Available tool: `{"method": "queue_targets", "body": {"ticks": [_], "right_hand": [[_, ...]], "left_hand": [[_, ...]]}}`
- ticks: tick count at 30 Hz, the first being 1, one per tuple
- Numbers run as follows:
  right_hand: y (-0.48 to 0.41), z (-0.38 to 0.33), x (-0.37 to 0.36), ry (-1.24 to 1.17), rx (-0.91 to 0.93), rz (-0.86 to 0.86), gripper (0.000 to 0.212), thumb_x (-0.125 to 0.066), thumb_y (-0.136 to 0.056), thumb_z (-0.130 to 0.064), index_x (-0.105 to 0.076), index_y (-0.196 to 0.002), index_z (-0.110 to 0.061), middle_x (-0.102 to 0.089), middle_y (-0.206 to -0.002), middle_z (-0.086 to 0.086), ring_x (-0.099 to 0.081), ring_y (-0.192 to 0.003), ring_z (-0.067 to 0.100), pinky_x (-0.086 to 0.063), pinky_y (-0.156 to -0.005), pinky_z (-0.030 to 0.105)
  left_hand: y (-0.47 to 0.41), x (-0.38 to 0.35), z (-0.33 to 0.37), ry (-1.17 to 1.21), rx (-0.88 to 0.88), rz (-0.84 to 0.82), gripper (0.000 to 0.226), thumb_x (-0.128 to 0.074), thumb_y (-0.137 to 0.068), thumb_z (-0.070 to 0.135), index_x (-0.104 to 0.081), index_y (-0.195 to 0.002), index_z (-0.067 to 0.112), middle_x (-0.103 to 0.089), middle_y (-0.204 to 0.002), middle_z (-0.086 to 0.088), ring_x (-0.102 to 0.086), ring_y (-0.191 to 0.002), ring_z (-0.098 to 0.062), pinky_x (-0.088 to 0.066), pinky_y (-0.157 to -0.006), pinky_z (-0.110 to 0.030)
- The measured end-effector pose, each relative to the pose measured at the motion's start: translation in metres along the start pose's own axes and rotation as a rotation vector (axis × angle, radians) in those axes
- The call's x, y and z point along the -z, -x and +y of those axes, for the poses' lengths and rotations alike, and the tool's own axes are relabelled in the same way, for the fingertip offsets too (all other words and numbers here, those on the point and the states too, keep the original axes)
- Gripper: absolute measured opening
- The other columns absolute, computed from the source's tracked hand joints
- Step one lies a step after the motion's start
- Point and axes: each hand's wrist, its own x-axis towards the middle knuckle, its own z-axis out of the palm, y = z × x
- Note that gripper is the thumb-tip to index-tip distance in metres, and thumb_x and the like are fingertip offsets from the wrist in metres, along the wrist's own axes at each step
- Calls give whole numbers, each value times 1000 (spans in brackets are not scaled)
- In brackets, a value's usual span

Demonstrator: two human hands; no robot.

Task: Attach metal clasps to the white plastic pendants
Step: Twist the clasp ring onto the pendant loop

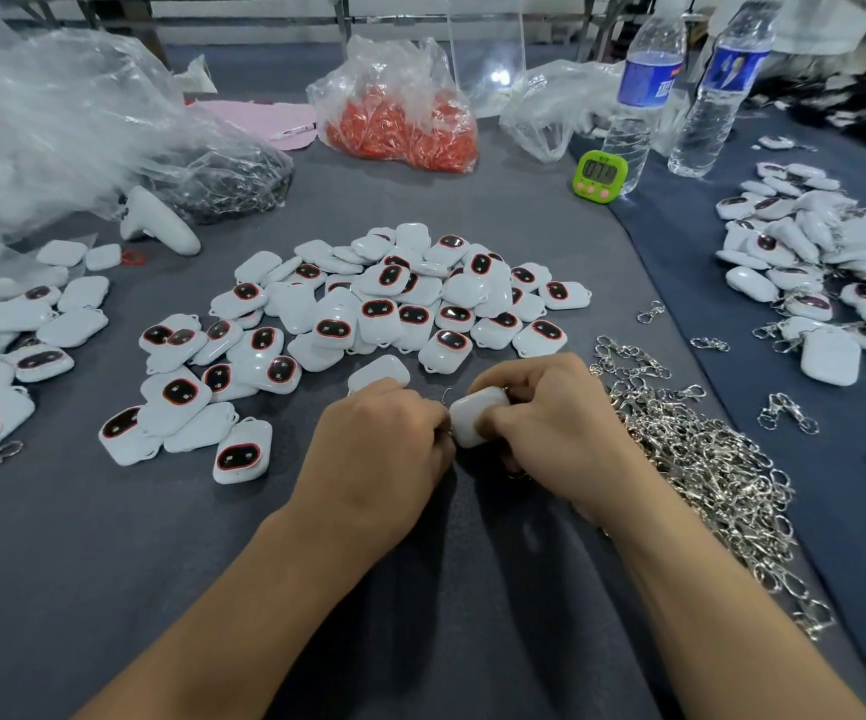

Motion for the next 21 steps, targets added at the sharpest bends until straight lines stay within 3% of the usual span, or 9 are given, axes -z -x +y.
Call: {"method": "queue_targets", "body": {"ticks": [4,9,12,16,21], "right_hand": [[0,-3,2,-194,-119,-41,14,-66,-72,-5,-77,-77,-13,-67,-66,25,-48,-40,21,-35,-39,21],[0,-8,5,-443,-231,-54,15,-58,-85,10,-72,-88,5,-65,-62,17,-43,-35,15,-26,-33,19],[0,-10,7,-557,-265,-49,15,-57,-86,10,-71,-90,7,-65,-65,17,-43,-37,16,-25,-34,20],[-1,-10,11,-732,-311,-80,19,-53,-87,7,-72,-87,5,-57,-61,14,-41,-38,14,-21,-36,18],[1,-11,14,-851,-320,-173,21,-50,-85,5,-70,-91,7,-50,-70,16,-41,-37,13,-20,-35,16]], "left_hand": [[2,2,3,-66,-100,67,26,-82,-70,13,-60,-58,15,-52,-55,0,-52,-60,-22,-38,-48,-31],[0,5,0,-5,-42,149,16,-83,-72,14,-70,-64,17,-59,-59,4,-53,-65,-17,-35,-59,-27],[-3,8,-5,306,119,150,14,-85,-72,12,-79,-76,24,-69,-68,10,-61,-70,-9,-45,-68,-23],[-10,10,-11,784,414,74,18,-84,-78,17,-80,-83,34,-75,-78,21,-70,-77,5,-49,-69,-6],[-12,7,-7,1079,488,4,16,-84,-74,18,-81,-80,32,-78,-83,10,-72,-81,0,-50,-71,-8]]}}
